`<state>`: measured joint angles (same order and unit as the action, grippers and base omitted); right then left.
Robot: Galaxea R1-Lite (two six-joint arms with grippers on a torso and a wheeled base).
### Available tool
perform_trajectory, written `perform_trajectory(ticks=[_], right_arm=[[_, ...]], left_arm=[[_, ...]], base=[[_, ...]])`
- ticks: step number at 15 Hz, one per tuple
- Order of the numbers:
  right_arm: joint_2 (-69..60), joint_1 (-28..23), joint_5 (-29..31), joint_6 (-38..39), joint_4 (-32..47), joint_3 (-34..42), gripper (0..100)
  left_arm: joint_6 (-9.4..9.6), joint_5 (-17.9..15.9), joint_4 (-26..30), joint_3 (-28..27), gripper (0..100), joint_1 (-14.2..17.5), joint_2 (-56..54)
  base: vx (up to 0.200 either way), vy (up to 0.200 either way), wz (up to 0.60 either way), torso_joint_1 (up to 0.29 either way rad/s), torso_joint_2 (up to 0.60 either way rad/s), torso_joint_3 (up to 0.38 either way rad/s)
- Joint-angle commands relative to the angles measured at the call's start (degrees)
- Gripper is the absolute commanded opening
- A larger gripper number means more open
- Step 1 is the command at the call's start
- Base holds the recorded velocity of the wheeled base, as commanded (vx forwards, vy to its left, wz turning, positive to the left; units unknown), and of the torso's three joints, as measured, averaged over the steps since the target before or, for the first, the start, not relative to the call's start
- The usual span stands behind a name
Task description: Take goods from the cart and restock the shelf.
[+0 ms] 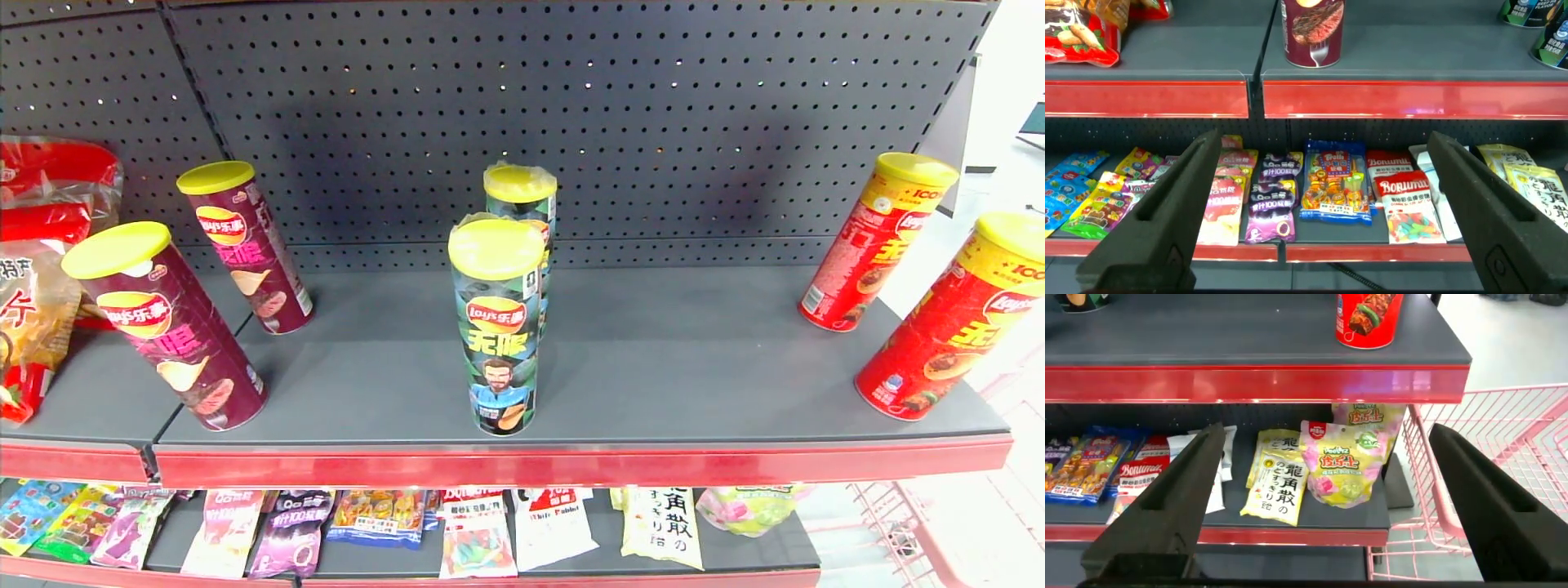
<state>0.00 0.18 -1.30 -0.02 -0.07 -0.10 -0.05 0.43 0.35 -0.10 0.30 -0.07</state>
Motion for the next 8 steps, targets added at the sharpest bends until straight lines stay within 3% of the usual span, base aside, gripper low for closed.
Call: perform_trajectory(ticks=[1,8], right_arm=[[0.09,-0.01,-0.01,0.02,-0.01,0.01,100],[0.09,-0.01,0.07,-0.06,-0.01,0.01,100]], left_arm=[[-0.04,0.01,0.00,0.01,100,0.05,0.07],[0.05,0.01,0.00,0.01,100,0.05,0.07]], base=[[0.000,0.000,0.00,0.000,0.00,0.000],[0.000,0.000,0.00,0.000,0.00,0.000]])
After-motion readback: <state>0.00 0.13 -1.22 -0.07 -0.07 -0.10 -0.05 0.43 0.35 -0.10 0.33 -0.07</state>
